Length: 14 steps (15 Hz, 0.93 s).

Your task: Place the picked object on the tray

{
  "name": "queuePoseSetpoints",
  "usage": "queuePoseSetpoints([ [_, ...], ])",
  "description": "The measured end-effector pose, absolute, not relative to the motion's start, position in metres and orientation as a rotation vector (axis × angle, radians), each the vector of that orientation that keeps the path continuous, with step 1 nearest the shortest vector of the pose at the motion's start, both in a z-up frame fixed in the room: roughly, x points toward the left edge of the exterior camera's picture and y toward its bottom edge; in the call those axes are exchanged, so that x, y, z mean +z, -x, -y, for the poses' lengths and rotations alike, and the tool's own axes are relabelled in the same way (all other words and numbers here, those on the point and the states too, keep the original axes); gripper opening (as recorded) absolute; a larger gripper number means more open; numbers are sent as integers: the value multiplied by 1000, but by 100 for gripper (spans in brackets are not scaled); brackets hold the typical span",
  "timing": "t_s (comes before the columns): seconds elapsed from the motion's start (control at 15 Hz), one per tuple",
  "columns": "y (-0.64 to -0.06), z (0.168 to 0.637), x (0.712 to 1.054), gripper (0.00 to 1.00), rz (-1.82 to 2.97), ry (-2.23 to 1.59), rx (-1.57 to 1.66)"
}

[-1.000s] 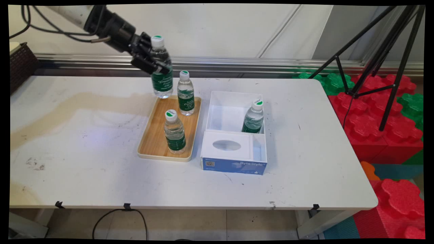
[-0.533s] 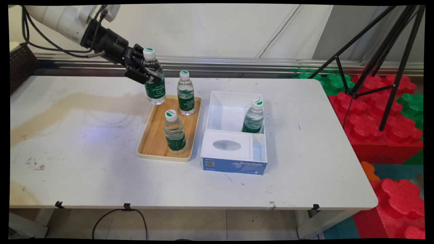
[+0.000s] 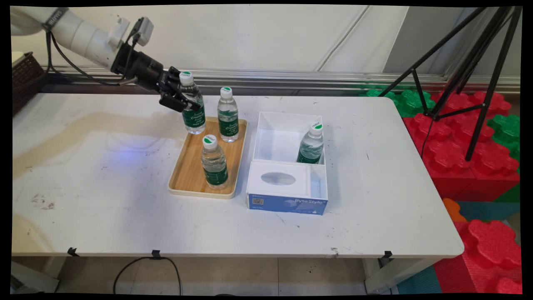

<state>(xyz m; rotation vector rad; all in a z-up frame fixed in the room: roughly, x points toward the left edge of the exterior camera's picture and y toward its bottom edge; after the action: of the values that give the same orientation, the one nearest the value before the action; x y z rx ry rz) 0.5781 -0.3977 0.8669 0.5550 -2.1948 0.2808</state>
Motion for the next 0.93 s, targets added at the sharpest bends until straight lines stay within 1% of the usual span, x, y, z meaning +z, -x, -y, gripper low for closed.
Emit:
queuePoseSetpoints([
  [0.4, -586, 411, 834, 0, 2188, -553, 298],
  [0.93, -585, 419, 804, 0, 2171, -561, 305],
])
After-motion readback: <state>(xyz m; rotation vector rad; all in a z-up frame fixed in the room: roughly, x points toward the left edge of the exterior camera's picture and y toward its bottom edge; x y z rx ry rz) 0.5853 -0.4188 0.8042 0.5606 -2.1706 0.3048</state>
